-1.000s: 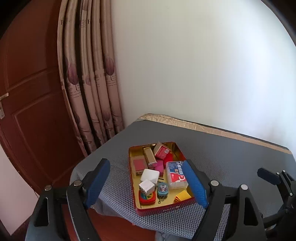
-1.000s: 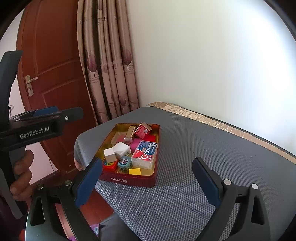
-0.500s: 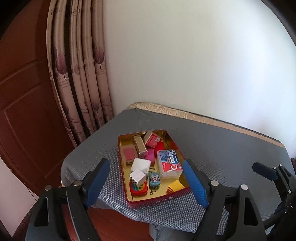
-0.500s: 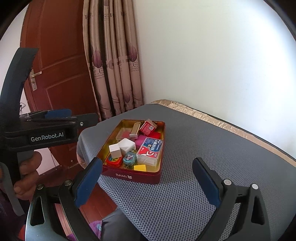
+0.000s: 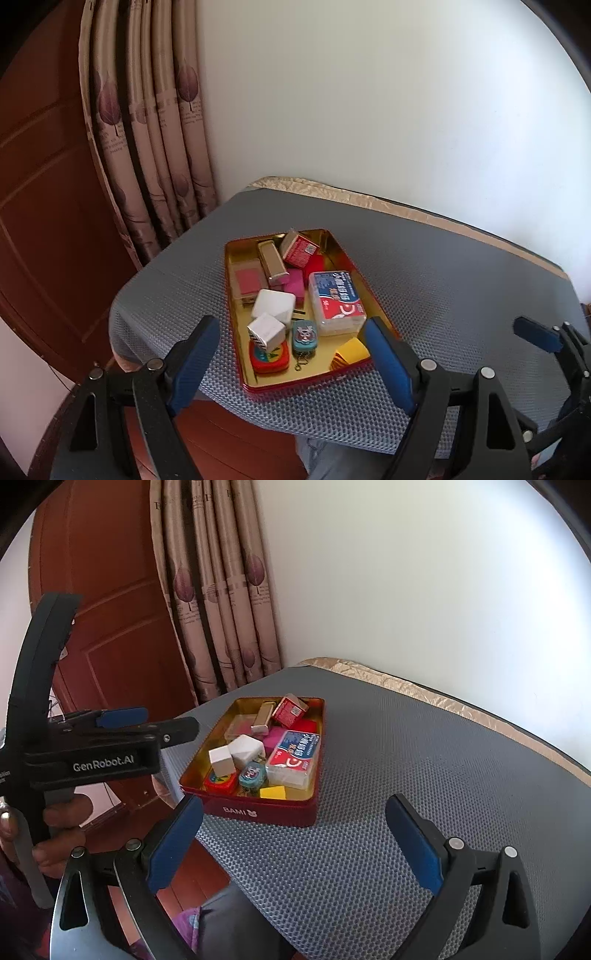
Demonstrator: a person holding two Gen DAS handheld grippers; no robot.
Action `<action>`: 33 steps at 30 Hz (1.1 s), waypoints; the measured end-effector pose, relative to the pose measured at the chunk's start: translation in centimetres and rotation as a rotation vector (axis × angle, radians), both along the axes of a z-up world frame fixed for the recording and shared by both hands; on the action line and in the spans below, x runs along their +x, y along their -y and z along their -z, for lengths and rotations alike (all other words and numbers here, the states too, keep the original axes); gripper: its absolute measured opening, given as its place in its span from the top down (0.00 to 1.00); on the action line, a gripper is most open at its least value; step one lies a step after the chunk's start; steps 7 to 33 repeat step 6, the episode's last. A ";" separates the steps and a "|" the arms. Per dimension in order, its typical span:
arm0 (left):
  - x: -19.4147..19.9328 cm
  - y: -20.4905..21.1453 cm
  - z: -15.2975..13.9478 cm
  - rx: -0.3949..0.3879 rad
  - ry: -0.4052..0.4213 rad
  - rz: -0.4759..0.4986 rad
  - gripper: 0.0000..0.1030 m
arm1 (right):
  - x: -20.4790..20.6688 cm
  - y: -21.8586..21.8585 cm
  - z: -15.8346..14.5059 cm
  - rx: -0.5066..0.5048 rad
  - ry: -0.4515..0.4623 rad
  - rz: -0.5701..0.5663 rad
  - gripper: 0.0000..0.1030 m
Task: Organize rigid objects
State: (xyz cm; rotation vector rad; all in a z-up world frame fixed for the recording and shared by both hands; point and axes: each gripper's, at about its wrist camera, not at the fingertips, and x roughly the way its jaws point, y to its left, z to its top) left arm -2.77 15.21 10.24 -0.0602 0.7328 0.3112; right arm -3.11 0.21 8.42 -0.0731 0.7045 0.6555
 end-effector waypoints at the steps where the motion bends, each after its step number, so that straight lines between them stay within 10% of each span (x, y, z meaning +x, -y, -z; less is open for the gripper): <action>1: 0.0 0.0 0.0 -0.008 0.001 0.005 0.19 | 0.0 0.2 0.1 -0.001 -0.001 0.006 0.04; 33: 0.2 0.2 0.2 -0.019 -0.024 -0.006 0.19 | 0.6 2.5 0.8 -0.019 -0.007 0.053 0.03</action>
